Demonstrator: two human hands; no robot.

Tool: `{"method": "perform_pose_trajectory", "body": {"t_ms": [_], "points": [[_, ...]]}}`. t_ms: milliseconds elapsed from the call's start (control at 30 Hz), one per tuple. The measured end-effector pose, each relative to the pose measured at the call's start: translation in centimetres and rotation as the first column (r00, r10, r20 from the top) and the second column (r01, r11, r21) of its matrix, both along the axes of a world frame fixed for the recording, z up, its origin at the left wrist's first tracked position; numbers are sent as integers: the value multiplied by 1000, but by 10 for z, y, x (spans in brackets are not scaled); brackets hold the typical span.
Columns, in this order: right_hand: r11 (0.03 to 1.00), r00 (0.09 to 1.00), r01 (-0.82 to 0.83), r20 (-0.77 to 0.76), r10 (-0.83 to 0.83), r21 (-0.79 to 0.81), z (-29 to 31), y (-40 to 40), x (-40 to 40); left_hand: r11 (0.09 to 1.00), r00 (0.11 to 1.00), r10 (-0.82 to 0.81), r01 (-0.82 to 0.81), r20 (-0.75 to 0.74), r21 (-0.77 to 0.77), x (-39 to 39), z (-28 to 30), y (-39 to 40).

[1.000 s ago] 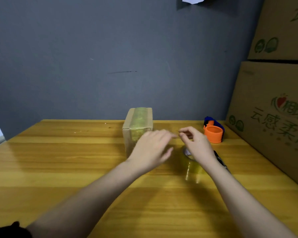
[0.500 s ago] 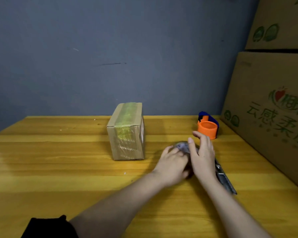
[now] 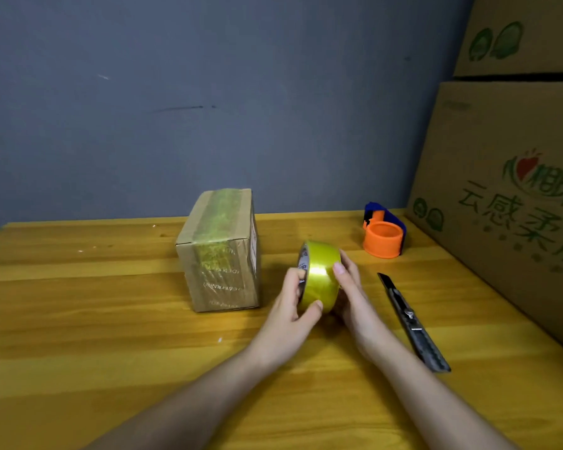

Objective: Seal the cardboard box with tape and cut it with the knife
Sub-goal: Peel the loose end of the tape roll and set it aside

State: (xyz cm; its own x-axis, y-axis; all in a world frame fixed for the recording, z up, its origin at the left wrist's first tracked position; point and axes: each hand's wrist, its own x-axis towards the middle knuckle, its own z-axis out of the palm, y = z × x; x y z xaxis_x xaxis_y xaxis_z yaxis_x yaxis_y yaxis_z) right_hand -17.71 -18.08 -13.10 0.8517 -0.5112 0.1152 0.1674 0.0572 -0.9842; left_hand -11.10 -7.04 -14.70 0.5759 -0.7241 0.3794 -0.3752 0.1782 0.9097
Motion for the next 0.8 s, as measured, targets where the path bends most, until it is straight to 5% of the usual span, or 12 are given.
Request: {"method": "perform_pose_trajectory", "body": {"t_ms": [400,800], "points": [[926,992,114,89,-87,-359,-10,2,-2,989,977,-93,69,-190,-130,7,6,3],[963,979,204,43,-199,-179,-4,12,0,972,974,-203,187,-102,-146,0,10,6]]}}
